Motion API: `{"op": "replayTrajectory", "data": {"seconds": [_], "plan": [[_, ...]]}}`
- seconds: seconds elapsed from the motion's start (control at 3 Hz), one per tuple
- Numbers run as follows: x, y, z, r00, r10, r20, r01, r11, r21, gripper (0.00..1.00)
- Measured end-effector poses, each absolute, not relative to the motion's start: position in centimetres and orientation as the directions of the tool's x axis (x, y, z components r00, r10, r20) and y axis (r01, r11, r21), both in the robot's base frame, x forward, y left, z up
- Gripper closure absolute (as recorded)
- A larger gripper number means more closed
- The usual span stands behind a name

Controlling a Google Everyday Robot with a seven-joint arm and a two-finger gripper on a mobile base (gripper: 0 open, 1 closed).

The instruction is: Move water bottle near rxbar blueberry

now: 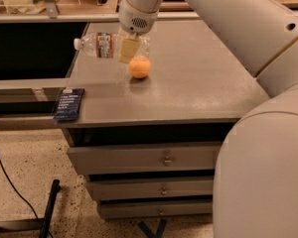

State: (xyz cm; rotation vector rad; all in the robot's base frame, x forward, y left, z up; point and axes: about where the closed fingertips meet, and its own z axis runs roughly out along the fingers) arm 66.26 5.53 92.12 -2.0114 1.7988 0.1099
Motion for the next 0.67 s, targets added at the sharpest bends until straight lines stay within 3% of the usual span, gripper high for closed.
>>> {"op": "replayTrajectory", "data": {"seconds": [0.67], "plan": [[65.9,7.2,91.6,0.247,-0.901,-0.358,-0.950,-0.153,-0.271,1.00]]}}
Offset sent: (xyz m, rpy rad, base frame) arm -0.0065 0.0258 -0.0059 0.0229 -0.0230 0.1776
